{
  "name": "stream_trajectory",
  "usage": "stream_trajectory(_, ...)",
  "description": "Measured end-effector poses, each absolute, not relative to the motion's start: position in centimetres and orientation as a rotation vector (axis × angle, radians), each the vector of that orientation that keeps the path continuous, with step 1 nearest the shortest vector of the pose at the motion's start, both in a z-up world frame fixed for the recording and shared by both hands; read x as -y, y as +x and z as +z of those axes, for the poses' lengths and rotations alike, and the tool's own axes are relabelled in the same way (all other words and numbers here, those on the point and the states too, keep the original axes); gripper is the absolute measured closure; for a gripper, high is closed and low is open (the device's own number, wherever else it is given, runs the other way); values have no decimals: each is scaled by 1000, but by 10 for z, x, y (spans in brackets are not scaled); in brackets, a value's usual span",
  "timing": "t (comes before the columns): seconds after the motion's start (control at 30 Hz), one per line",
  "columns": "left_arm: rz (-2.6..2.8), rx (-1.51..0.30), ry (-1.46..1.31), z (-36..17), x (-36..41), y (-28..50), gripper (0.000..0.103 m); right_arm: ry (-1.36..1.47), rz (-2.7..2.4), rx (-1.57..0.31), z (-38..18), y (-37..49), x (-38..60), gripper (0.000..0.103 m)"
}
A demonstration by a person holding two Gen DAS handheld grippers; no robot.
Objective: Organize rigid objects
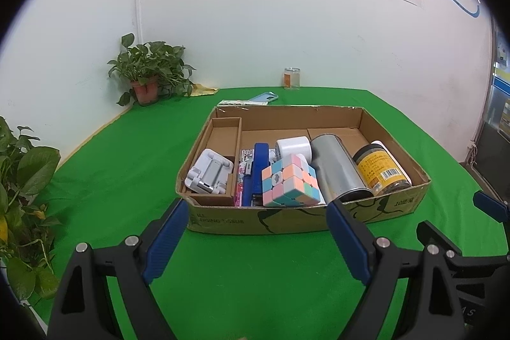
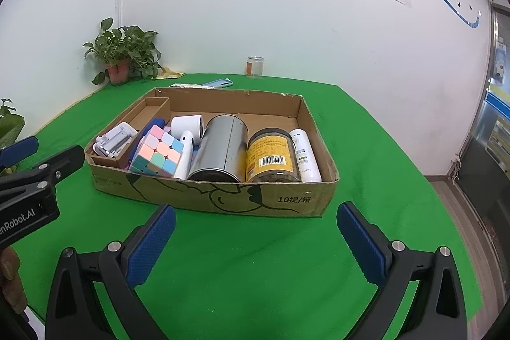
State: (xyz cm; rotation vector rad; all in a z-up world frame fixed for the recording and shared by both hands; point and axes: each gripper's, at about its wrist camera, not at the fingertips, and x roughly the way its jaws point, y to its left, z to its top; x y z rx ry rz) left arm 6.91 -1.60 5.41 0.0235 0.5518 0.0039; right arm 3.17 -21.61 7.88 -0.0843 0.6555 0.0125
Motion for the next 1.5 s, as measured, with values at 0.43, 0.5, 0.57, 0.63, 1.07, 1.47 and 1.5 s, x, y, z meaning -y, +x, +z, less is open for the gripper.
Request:
stream_trajectory(0.43,-12,-567,28,48,19,75,15,-89,5,-659,75,37,212,1)
stream_trajectory(0.5,-5,-570,32,48,19,75,15,-89,6,-663,74,36,211,1)
stream_trajectory(0.57,-8,-574,29,48,18,76,15,-87,5,-669,73,37,212,1)
stream_trajectory(0.63,-10,-575,29,48,18,77,15,-88,2,-670,71,38,212,1)
stream_trajectory(1.07,-16,-595,34,43,19,81,15,-90,-18,-686,66,38,207,1)
stream_trajectory(1.47,-53,-612,-7,38,18,88,15,-93,-26,-688,63,39,204,1)
stream_trajectory(1.5,-53,-612,-5,37,19,88,15,-90,-25,-689,62,39,203,1)
